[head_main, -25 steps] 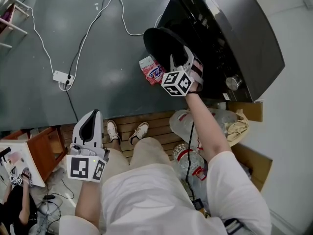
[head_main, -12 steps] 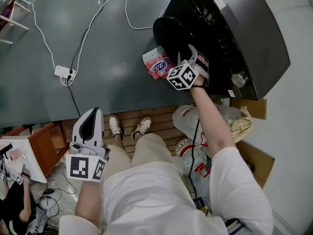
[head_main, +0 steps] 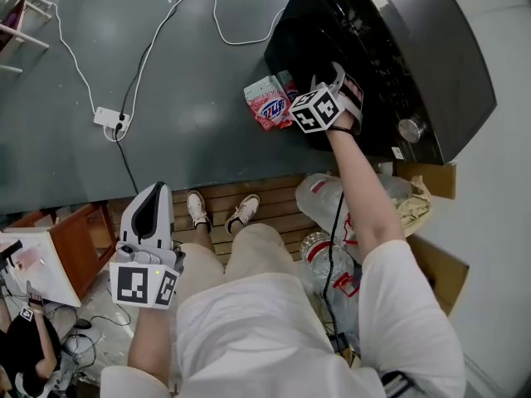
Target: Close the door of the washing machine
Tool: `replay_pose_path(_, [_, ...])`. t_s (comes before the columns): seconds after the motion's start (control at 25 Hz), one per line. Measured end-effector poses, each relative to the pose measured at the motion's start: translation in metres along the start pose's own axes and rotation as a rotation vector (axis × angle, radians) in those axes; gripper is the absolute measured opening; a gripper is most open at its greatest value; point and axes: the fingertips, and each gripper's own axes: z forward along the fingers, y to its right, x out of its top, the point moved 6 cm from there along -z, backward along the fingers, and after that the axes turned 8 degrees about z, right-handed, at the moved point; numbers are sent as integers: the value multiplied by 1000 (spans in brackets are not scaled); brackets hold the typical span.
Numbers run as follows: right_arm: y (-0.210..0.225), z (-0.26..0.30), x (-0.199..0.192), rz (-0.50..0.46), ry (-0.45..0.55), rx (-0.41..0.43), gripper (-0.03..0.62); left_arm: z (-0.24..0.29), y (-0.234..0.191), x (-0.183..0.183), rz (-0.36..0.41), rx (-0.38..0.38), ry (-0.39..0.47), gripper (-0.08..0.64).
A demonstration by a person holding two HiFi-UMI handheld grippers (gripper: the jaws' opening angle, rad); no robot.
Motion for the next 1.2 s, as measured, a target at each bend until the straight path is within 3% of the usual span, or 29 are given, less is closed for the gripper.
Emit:
replay_pose_path(0.24, [2,2,-2,12,-11,11,204,-6,-7,-4,0,4,3,6])
replay_pose_path(0.6, [20,-20,-4,107,15,37,195,-19,-6,-4,3,2,15,6])
replay_pose_path(1.2, [17,-135,-26,305,83,42,187,-17,19,34,66,-166,97,6])
